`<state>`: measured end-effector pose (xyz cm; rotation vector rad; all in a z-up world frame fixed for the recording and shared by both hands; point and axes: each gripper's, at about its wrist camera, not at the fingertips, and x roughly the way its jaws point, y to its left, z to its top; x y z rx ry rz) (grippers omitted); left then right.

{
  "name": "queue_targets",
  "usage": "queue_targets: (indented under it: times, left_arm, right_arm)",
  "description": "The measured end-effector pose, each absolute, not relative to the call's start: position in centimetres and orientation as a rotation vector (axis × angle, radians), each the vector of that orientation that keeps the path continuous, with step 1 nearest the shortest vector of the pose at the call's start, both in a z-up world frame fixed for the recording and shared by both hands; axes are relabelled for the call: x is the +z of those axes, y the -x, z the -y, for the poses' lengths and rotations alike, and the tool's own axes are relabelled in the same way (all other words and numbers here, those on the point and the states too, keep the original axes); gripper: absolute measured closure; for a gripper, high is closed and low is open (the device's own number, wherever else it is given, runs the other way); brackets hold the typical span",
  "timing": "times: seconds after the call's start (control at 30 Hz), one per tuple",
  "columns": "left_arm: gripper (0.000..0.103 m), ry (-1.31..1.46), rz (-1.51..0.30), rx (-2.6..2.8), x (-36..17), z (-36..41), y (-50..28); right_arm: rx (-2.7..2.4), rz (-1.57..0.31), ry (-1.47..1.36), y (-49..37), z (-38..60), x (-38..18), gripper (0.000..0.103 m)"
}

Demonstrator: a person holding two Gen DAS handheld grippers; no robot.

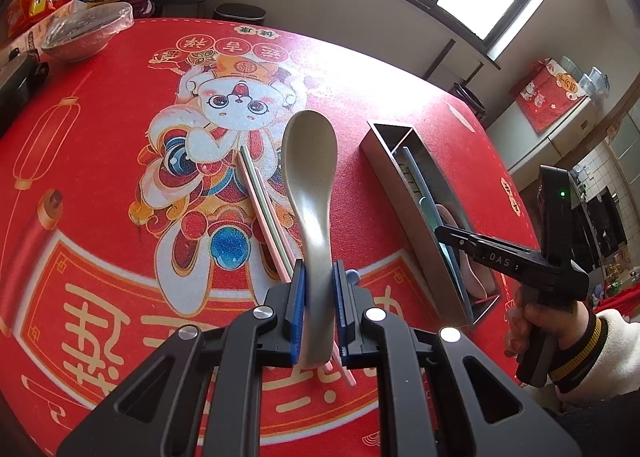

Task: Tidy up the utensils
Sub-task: 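Place the blue chopstick in the steel holder and open the right tool, then lower the white spoon into the steel holder and open the left tool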

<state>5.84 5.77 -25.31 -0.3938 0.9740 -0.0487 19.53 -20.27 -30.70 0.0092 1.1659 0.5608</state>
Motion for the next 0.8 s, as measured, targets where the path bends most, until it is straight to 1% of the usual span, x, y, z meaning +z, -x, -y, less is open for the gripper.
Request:
queue_targets:
  times: [0.57,0.7,0.8]
  left_arm:
    - [0.090,0.381,-0.971,0.010,-24.6,-3.8,-5.5]
    - [0.090,0.373,-0.982,0.005,-24.5,-3.2,-6.0]
    - [0.090,0.357,-0.993,-0.007,-24.4,-2.3,-6.7]
  right_arm:
    - [0.628,-1.251,-0.039,-20.8,20.3,-32.5,0.096]
    - [0.640,-1.242,-0.069,-20.8,20.8,-31.7,0.095]
    - [0.643,-1.207,-0.090,-20.6,21.5,-30.1,0.095]
